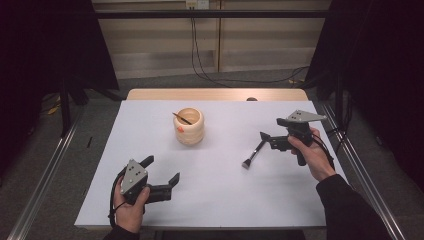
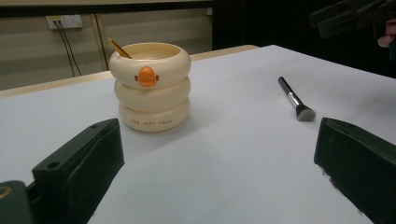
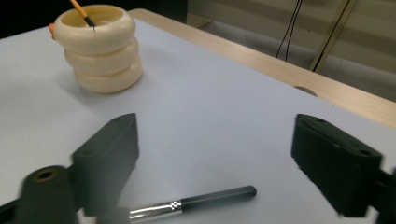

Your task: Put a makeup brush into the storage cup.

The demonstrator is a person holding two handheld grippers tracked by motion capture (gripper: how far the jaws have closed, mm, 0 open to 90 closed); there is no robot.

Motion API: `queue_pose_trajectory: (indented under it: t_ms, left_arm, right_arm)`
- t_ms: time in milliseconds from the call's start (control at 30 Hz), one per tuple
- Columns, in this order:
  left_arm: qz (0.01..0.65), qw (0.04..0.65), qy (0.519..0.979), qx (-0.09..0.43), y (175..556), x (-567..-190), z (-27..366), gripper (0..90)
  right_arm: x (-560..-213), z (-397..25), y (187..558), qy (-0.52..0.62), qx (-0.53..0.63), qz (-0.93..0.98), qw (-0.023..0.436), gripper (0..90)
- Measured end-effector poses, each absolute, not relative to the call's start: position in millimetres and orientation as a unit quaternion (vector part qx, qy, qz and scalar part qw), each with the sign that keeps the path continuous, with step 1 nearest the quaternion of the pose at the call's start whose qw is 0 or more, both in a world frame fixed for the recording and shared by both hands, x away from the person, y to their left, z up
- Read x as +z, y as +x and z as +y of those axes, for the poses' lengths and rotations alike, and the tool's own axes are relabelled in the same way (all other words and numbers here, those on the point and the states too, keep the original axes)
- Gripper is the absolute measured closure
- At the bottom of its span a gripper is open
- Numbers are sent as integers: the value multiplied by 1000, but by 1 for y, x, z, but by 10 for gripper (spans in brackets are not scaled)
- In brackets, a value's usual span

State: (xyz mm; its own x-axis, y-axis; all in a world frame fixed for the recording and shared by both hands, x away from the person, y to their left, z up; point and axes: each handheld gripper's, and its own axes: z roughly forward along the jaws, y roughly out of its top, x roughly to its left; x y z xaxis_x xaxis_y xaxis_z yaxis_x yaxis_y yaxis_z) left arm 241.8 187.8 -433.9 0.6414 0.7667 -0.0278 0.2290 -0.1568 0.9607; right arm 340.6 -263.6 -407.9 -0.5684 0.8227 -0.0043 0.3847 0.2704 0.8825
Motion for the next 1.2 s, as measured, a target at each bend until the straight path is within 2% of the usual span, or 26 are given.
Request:
queue_pose_trajectory:
  t_ms: [167, 233, 267, 500, 600, 1200]
  left_arm:
    - [346, 546, 722, 245, 242, -434, 188, 13]
    - [349, 543, 722, 248, 242, -434, 188, 13]
    - [349, 544, 722, 247, 242, -434, 187, 13]
    - [348, 545, 722, 246, 243, -434, 187, 12]
    - [348, 547, 721, 245, 243, -434, 187, 12]
    - [348, 544, 724, 243, 243, -435, 188, 13]
  right_arm:
    - [-414, -269, 347, 389, 438, 790, 181, 203]
    - [-414, -270, 348, 390, 427, 796, 178, 197]
    - [-414, -271, 349, 389, 422, 801, 171, 157]
    - [-400, -271, 359, 371, 382, 833, 151, 81]
    - [-398, -269, 364, 356, 366, 851, 125, 56]
    - [-403, -249, 384, 299, 244, 922, 38, 111]
